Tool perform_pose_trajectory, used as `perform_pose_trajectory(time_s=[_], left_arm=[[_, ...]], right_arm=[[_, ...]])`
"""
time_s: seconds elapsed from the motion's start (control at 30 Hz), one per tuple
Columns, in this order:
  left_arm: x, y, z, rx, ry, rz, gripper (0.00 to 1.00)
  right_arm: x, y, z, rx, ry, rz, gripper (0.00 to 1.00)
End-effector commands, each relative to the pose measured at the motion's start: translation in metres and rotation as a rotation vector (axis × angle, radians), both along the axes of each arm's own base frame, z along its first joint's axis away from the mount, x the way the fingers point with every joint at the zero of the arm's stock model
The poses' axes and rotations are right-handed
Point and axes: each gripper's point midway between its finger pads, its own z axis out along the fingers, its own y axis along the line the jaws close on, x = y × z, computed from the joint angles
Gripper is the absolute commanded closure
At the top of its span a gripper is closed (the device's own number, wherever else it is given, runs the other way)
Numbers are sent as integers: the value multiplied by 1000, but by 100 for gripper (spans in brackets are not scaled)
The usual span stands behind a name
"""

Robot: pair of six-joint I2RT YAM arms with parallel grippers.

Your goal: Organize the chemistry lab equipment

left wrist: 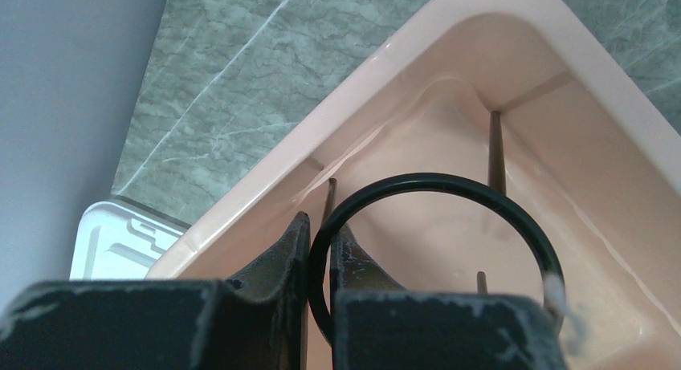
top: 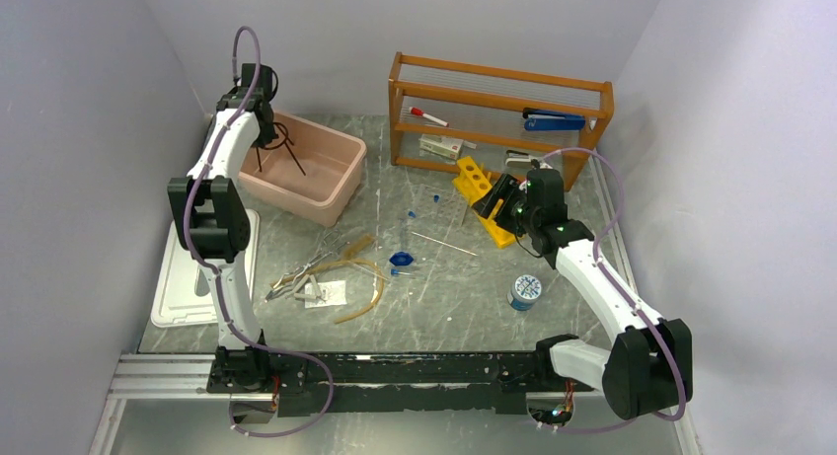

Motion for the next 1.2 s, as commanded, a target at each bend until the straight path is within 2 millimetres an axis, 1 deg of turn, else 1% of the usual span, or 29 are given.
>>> perform_pose_trajectory(time_s=[0.0, 0.13, 0.23, 0.3, 0.43, 0.47, 0.53, 0.67, 0.77, 0.87, 0.97, 1.1, 1.17], left_arm=[[1, 12, 6, 48, -7, 44, 95], [-2, 16, 0, 49, 5, 58, 95], [-1, 17, 3, 45, -7, 64, 95], [1, 16, 0, 25, -15, 57, 88], [6, 11, -8, -13, -12, 45, 78], [8, 9, -9, -23, -14, 38, 77], [10, 7, -8, -39, -24, 32, 71], [12, 6, 4, -43, -51, 28, 61], [12, 7, 13, -36, -68, 24, 57], [13, 8, 27, -29, -91, 17, 55], [11, 4, 47, -41, -124, -10, 51], [2, -11, 74, -89, -175, -86, 44], [-4, -31, 87, -143, -206, -166, 42]], right_arm=[[6, 1, 8, 16, -23, -1, 30], [6, 2, 8, 21, -23, 2, 30], [6, 3, 7, 22, -19, 2, 30], [7, 3, 8, 23, -20, 5, 30], [8, 4, 9, 25, -23, 3, 30], [8, 4, 9, 24, -23, 4, 30], [7, 4, 9, 23, -22, 6, 30], [8, 4, 10, 23, -27, 5, 30], [8, 4, 11, 23, -29, 6, 30], [8, 5, 12, 22, -31, 9, 30], [8, 4, 13, 14, -34, 13, 30], [9, 3, 12, -26, -36, 33, 30], [9, 6, 12, -44, -37, 46, 30]])
